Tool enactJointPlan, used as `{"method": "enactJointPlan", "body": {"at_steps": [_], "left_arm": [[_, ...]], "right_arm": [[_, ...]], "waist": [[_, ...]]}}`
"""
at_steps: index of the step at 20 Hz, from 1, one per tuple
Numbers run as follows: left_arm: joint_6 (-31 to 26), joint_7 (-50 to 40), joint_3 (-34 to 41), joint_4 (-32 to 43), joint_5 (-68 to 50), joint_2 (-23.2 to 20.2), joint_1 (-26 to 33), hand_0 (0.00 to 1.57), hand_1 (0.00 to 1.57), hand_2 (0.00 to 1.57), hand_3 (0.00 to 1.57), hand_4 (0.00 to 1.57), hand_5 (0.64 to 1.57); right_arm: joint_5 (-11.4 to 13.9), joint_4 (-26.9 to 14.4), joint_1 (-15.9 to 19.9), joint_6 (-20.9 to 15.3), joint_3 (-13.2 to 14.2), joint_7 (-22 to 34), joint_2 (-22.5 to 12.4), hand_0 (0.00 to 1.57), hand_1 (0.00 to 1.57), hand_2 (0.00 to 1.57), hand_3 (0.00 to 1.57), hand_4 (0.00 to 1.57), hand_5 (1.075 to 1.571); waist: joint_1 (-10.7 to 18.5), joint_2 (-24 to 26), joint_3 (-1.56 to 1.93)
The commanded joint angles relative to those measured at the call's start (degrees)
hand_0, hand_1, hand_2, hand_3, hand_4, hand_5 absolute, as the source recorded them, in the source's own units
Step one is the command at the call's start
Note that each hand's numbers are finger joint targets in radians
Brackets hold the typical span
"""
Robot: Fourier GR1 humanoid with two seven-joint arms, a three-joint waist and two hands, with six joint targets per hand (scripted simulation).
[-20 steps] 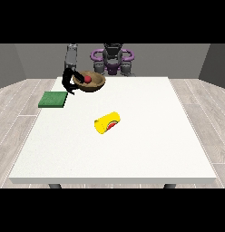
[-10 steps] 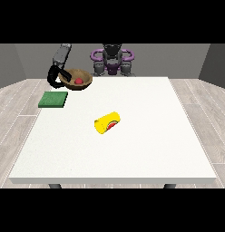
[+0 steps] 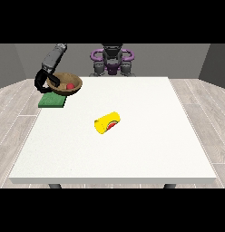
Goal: Pick the cup and pour the ball into the bowl, then pick the bowl and place it on the pad
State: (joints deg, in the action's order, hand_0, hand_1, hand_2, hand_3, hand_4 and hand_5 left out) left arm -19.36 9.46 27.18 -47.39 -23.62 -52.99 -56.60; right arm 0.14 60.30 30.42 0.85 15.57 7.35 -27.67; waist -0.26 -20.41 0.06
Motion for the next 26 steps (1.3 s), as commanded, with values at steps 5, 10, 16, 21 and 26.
{"method": "enactJointPlan", "body": {"at_steps": [5,10,16,21,26], "left_arm": [[0.16,0.62,0.85,-3.57,-0.97,-1.41,1.21,0.00,0.00,0.00,0.00,0.01,1.532],[2.24,-2.50,0.73,-7.47,-1.97,-2.84,-1.48,0.00,0.00,0.00,0.00,0.13,1.532],[4.36,-7.24,0.95,-14.25,-5.35,-1.18,-0.56,0.00,0.00,0.00,0.00,0.00,1.528],[3.67,-5.21,0.21,-11.82,-4.16,0.07,2.71,0.00,0.00,0.00,0.00,0.00,1.532],[0.76,-1.26,-0.48,-7.95,-3.03,0.86,5.20,0.00,0.00,0.00,0.00,0.00,1.535]], "right_arm": [[-5.01,-12.56,4.51,6.60,7.58,-7.85,-7.04,1.57,1.57,1.57,1.00,1.30,1.541],[-2.99,-18.75,7.41,7.25,7.85,-14.22,-10.05,1.57,1.57,1.57,0.59,1.30,1.552],[-1.93,-27.16,9.16,9.38,8.74,-18.71,-13.64,1.57,1.57,1.57,0.58,1.25,1.559],[-3.15,-27.26,10.31,13.03,8.61,-13.86,-15.41,1.57,1.57,1.57,0.89,1.26,1.566],[-0.89,-25.10,10.25,10.11,5.61,-11.48,-12.44,1.57,1.57,1.57,1.30,1.24,1.570]], "waist": [[1.36,-3.81,0.02],[1.10,-7.31,0.08],[2.26,-7.83,0.08],[1.47,-2.38,-0.04],[1.78,-0.60,-0.08]]}}
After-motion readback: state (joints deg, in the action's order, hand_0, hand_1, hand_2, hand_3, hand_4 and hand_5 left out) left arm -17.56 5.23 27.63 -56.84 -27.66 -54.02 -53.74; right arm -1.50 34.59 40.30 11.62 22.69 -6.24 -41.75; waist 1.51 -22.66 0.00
